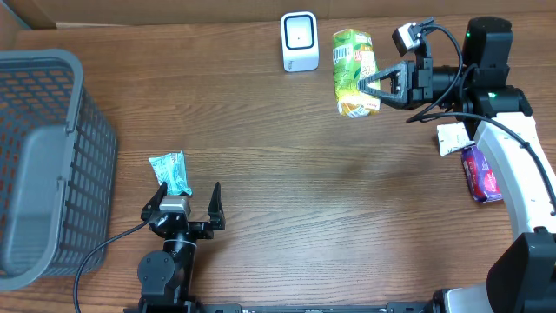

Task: Scan the item barcode
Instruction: 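Lift the green pack and carry it toward the scanner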

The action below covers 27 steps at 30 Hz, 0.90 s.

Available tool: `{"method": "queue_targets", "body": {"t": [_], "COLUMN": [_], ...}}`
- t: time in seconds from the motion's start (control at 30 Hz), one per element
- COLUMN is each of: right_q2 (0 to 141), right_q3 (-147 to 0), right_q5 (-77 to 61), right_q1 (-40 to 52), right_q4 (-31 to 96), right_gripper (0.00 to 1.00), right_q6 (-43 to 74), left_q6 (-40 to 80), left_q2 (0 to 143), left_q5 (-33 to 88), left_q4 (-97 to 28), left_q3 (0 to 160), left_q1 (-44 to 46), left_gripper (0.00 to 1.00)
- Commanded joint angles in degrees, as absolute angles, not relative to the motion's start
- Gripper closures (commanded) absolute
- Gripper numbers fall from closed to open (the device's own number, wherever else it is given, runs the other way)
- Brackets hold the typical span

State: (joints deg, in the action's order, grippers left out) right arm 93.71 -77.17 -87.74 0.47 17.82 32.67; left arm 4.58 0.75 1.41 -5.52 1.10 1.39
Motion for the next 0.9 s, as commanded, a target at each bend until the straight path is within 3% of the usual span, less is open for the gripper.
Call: {"method": "queue_targets", "body": {"t": [0.0, 0.23, 0.63, 0.87], "right_q2": [92.53, 92.92, 92.92, 92.92], "right_q3": [-79.02, -79.02, -79.05, -79.07], "right_q5": [-80.73, -53.49, -45.78, -31.03], "right_q1": [1.30, 6.33, 8.56, 13.54], "right_q4": [23.42, 36.77, 41.39, 43.68], "right_gripper": [0.96, 0.96, 0.96, 0.96], "right_q6": [23.29, 15.18, 10.17, 9.98], "left_q6": [5.58, 5.58, 5.58, 5.58], "left_q2": [0.25, 0.25, 0.25, 0.25], "left_q5": [1.04, 1.04, 1.04, 1.04], "left_q4": [-5.34, -5.34, -5.34, -5.34], "left_q3": [0.73, 0.73, 0.73, 0.73], "left_q1": [0.99, 0.99, 0.99, 0.99], "left_gripper": [0.01, 0.00, 0.00, 0.01]}}
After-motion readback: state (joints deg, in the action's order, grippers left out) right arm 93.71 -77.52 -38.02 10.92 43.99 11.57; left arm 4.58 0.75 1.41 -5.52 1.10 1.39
